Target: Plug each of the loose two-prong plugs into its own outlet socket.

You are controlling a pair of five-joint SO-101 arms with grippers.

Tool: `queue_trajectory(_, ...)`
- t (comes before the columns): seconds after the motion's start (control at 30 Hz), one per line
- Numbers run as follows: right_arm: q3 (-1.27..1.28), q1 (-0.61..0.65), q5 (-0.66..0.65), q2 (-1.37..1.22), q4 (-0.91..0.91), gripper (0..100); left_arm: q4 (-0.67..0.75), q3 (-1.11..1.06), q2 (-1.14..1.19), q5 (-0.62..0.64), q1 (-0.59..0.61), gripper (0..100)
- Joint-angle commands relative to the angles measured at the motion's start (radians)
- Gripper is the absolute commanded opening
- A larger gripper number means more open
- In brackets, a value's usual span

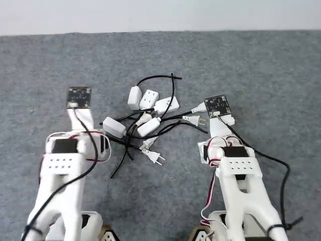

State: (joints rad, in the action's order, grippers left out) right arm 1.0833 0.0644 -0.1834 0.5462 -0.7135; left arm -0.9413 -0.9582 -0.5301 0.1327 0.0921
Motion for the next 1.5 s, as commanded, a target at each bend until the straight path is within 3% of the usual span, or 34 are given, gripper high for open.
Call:
queue_trajectory(0.0, -0.006, 0.005, -0.017, -0.001, 0.022, 2.8, 0.123, 0.013, 0.078, 0.034, -0.040, 20)
queue_trajectory(0.13, -0.006, 0.005, -0.017, -0.007, 0.024, 11.2, 0.138, 0.107, 0.196, 0.143, -0.054, 20)
queue_trajectory(0.37, -0.006, 0.005, -0.017, -0.007, 0.024, 11.1, 0.130, 0.360, 0.522, 0.092, -0.052, 20)
queue_trajectory(0.57, -0.006, 0.005, -0.017, -0.007, 0.024, 11.1, -0.018, 0.575, 0.744, 0.204, -0.044, 20)
queue_trajectory(0.73, -0.006, 0.005, -0.017, -0.005, 0.024, 11.2, -0.112, 0.700, 0.859, 0.207, -0.035, 20)
queue_trajectory(0.93, -0.005, 0.016, -0.063, -0.008, 0.024, 11.2, -0.138, 0.720, 0.850, 0.212, -0.038, 20)
queue_trajectory(1.1, 0.000, 0.045, -0.066, -0.007, 0.021, 11.2, -0.150, 0.685, 0.675, 0.282, -0.038, 23)
queue_trajectory(1.3, 0.000, 0.048, -0.091, -0.007, 0.016, 11.2, -0.153, 0.519, 0.514, 0.545, -0.110, 33)
queue_trajectory(1.47, 0.000, 0.048, -0.109, -0.008, 0.013, 11.2, -0.152, 0.487, 0.503, 0.672, -0.123, 34)
